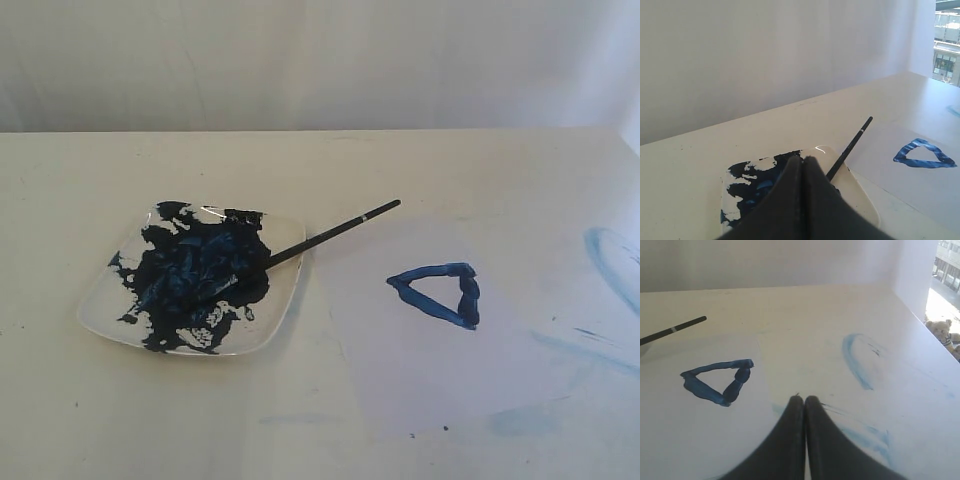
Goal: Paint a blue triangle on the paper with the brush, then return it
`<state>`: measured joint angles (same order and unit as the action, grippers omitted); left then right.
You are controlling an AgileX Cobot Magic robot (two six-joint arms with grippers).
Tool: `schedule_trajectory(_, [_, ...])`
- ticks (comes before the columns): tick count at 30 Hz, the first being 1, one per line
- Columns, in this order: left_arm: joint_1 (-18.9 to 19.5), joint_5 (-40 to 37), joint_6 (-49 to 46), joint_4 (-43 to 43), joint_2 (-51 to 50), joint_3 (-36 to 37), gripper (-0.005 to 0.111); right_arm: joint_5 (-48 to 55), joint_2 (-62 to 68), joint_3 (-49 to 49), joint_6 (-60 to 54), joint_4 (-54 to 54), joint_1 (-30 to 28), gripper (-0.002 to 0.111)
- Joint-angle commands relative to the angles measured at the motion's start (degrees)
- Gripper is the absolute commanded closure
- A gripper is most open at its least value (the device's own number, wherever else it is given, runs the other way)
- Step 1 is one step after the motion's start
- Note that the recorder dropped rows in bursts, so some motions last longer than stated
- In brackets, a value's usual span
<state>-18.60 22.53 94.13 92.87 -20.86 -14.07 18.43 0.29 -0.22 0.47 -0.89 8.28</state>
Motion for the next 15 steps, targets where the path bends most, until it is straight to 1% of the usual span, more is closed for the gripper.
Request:
schedule_trajectory(1, [0.25, 0.35, 0.1, 0.62, 0.19, 0.32, 0.107, -0.67, -0.29, 0.22, -0.47, 0.11, 0.87, 0.108])
schedule_trajectory(8, [0.25, 0.35, 0.1, 0.62, 0.19, 0.32, 0.107, -0.67, -0.29, 0.22, -0.47, 0.11, 4.37, 0.108])
schedule_trajectory(15, [0.25, 0.35, 0.1, 0.62, 0.19, 0.32, 0.107, -0.67, -0.29, 0.22, -0.47, -1.87, 4.36, 0.108])
